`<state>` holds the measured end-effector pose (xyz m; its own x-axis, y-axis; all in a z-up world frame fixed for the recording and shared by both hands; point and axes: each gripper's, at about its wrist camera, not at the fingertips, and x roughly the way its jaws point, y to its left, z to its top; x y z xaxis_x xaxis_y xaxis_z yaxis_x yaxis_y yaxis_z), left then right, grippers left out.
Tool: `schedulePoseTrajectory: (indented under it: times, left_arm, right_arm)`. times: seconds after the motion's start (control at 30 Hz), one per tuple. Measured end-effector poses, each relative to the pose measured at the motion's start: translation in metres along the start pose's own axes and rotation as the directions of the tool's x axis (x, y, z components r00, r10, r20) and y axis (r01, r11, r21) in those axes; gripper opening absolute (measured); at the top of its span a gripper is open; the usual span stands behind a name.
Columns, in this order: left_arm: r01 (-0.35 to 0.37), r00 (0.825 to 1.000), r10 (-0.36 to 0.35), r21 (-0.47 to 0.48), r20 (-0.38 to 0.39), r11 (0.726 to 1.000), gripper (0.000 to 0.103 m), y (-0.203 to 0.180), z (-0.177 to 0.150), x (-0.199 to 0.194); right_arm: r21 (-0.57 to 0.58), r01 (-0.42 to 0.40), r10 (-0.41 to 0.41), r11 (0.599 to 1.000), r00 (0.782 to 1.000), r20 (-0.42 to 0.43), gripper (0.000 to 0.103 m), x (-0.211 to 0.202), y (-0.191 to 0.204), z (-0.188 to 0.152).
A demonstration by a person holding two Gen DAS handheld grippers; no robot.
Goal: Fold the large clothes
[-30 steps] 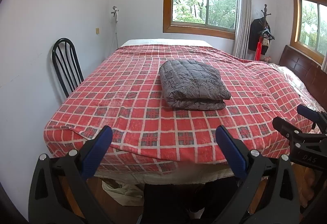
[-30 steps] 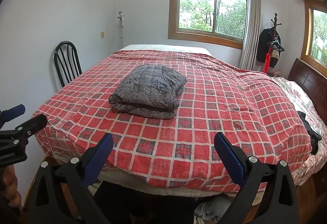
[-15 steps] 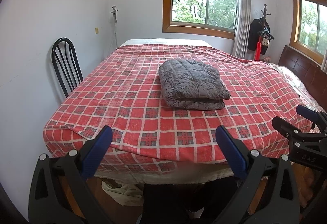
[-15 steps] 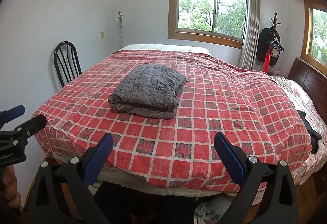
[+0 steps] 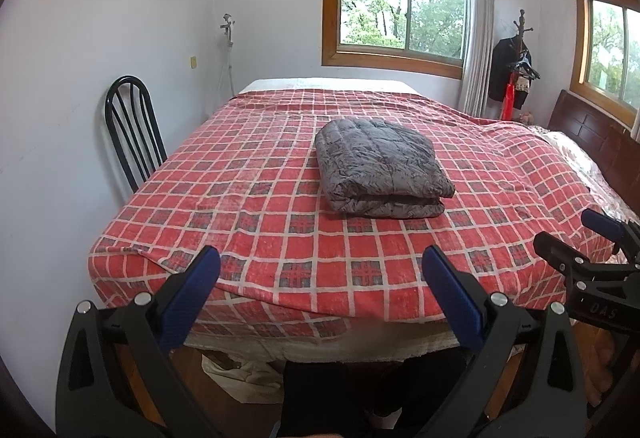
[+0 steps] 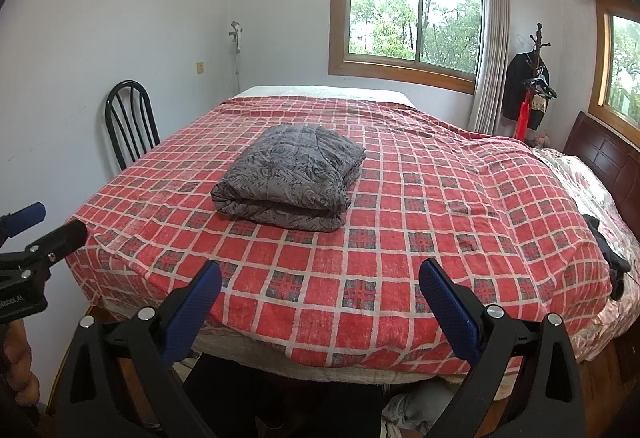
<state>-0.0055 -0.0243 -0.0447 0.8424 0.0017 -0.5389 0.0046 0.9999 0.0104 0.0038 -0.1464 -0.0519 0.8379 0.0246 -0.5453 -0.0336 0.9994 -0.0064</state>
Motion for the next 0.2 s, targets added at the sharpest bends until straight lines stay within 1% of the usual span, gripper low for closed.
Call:
schedulePoseTrajectory:
  times: [0.2]
  left_arm:
    - [0.000,1.000,0.000,-0.013,-0.007,1.000,0.100,0.0050,0.0021,0.0022]
  right_arm:
    - [0.001,-0.001,0.001,1.000,1.000,-0.002,0.099,0.0001,-0.0002,0.0002]
